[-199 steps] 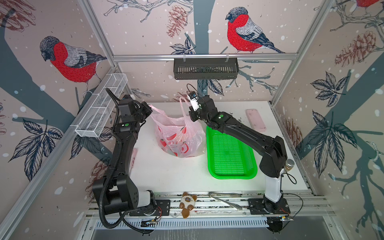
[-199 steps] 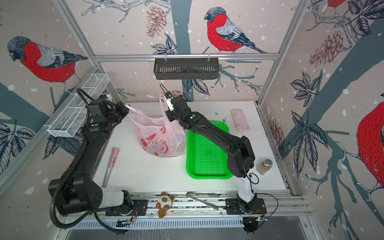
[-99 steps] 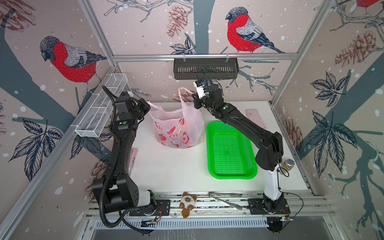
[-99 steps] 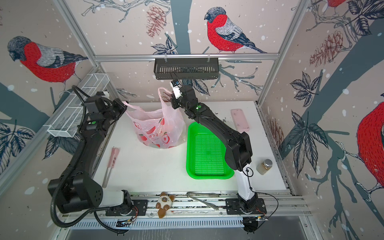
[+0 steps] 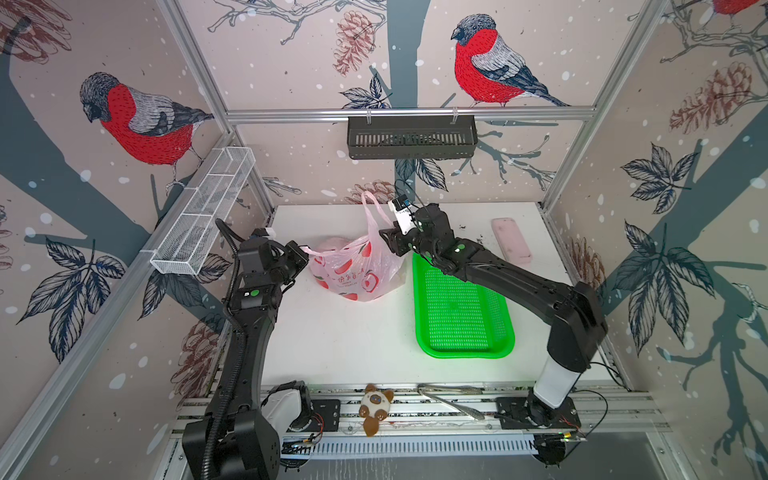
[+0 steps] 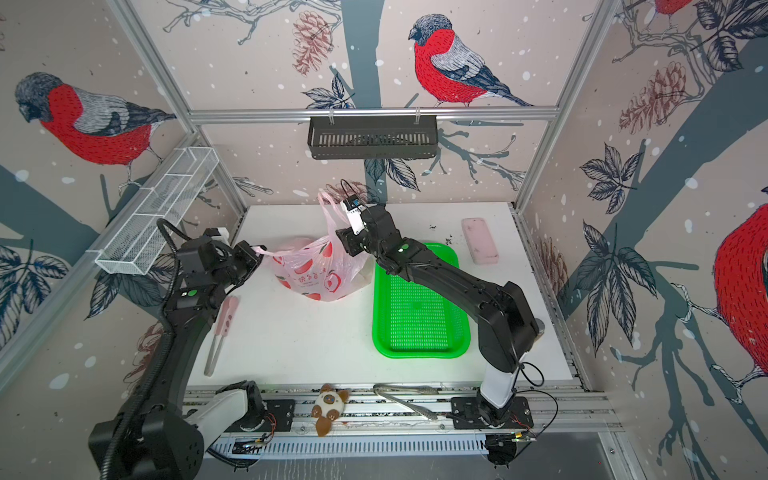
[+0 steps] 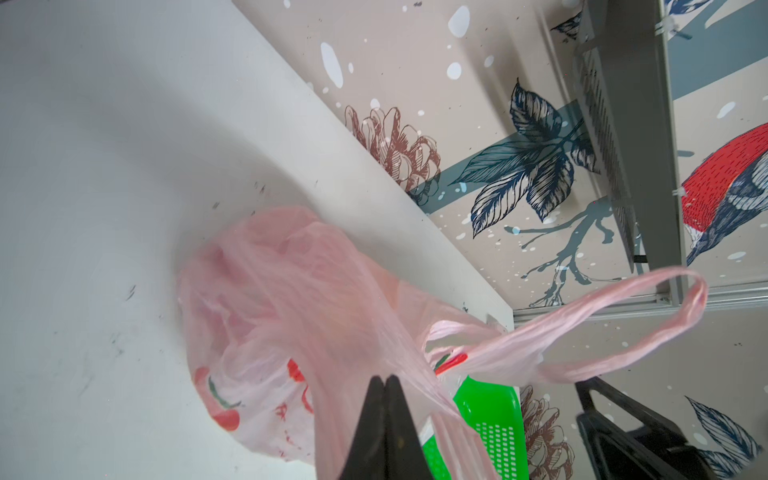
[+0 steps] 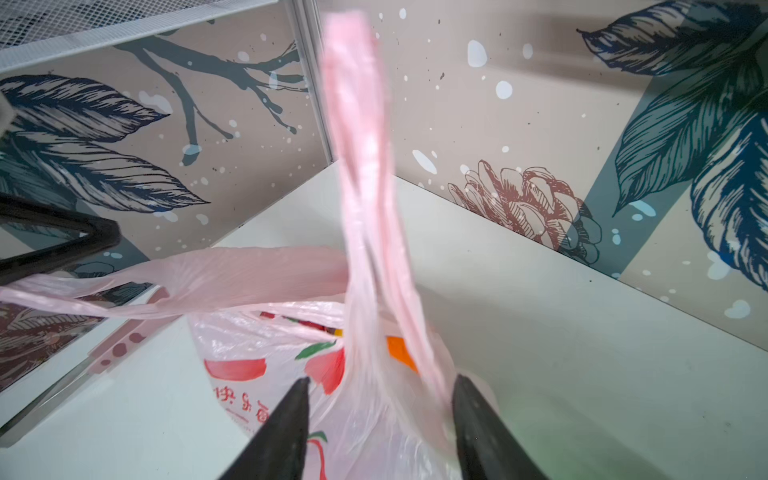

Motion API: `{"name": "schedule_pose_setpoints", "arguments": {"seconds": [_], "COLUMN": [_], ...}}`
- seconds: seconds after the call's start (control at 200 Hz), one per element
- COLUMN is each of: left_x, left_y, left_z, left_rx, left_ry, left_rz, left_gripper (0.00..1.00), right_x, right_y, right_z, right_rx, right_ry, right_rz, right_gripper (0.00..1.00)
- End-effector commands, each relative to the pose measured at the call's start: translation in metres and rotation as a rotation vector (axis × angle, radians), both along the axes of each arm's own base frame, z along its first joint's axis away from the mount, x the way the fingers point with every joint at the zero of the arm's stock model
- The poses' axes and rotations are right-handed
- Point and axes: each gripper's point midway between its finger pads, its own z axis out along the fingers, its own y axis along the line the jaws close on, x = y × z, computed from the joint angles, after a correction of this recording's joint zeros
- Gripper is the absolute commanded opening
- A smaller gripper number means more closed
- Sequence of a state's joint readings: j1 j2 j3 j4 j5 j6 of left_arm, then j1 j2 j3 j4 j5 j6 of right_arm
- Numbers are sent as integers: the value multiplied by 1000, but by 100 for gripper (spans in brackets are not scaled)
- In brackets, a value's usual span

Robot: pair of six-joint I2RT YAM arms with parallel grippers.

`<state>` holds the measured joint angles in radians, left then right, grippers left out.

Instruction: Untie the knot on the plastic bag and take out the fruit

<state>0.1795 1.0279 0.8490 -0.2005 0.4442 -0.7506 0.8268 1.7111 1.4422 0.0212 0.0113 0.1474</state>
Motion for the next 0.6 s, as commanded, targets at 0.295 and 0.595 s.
{"name": "schedule_pose_setpoints", "arguments": {"seconds": [0.295, 0.595], "left_x": [-12, -27], "left_y": [-8, -19], "left_z": [36, 60], "left_rx": [-46, -101], "left_ry": [-109, -175], "left_rz": [-17, -53], "left_gripper": [0, 0], "right_x": [-65, -35], "right_y": [23, 55], "right_z": [-12, -40], "right_rx": [280, 500], "right_ry": [231, 426], "right_rz": [-190, -336], "right_gripper": [62, 69]}}
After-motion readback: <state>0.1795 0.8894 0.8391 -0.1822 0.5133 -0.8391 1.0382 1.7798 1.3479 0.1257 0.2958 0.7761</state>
